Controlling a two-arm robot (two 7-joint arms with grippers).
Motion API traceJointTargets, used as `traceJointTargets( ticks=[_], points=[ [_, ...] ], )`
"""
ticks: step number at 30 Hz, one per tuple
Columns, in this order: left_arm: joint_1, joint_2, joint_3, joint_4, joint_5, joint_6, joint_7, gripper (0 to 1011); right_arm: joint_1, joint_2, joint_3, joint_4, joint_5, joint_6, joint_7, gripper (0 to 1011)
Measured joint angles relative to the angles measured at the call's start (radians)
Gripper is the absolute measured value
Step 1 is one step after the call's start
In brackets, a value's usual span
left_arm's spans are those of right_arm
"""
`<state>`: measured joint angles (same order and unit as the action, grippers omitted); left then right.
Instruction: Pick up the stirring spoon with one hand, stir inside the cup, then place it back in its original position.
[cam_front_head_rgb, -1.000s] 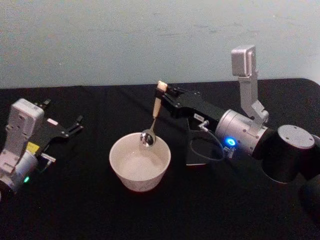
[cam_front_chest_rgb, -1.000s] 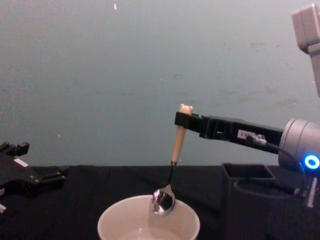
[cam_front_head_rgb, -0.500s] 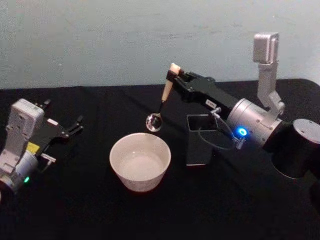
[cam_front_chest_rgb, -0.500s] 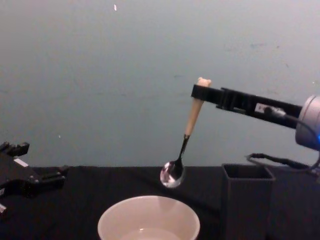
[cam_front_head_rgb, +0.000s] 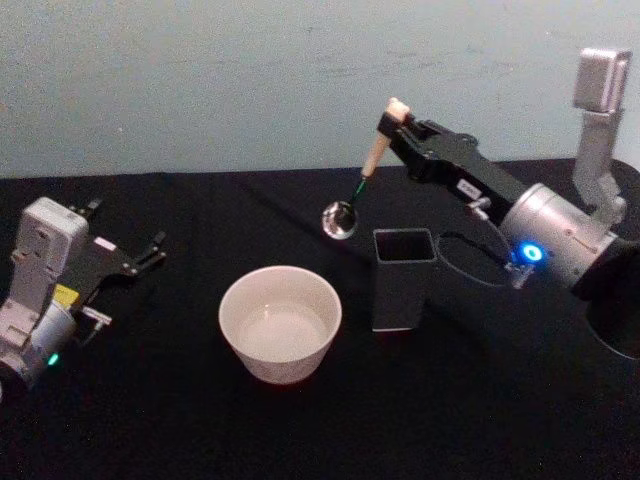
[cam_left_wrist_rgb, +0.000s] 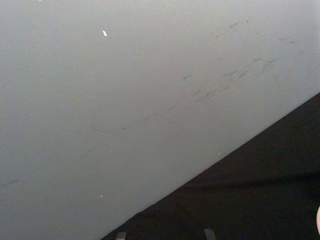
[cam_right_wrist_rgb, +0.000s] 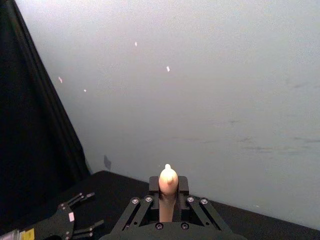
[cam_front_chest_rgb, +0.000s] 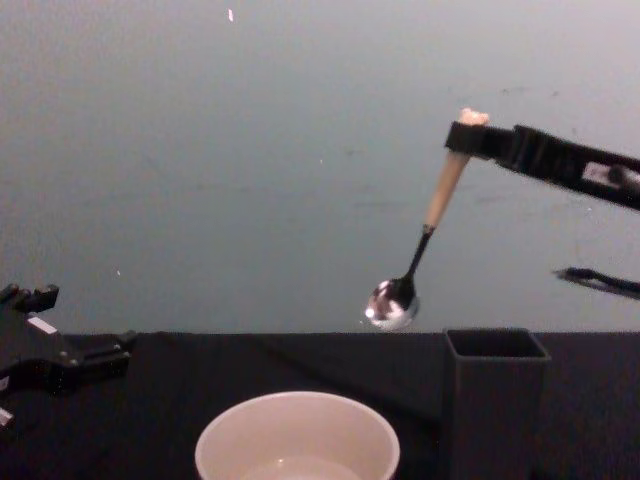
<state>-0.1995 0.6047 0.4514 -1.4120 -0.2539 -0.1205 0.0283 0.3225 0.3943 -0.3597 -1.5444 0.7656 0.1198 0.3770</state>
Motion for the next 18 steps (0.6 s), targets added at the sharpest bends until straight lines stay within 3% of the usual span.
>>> traceJointTargets(
  ticks=[18],
  points=[
    [0.000, 0.000, 0.000, 0.000, 0.000, 0.000, 0.000, 1001, -0.128, 0.112, 0.076, -0.134, 0.053, -0.035, -0.035, 210]
  ],
)
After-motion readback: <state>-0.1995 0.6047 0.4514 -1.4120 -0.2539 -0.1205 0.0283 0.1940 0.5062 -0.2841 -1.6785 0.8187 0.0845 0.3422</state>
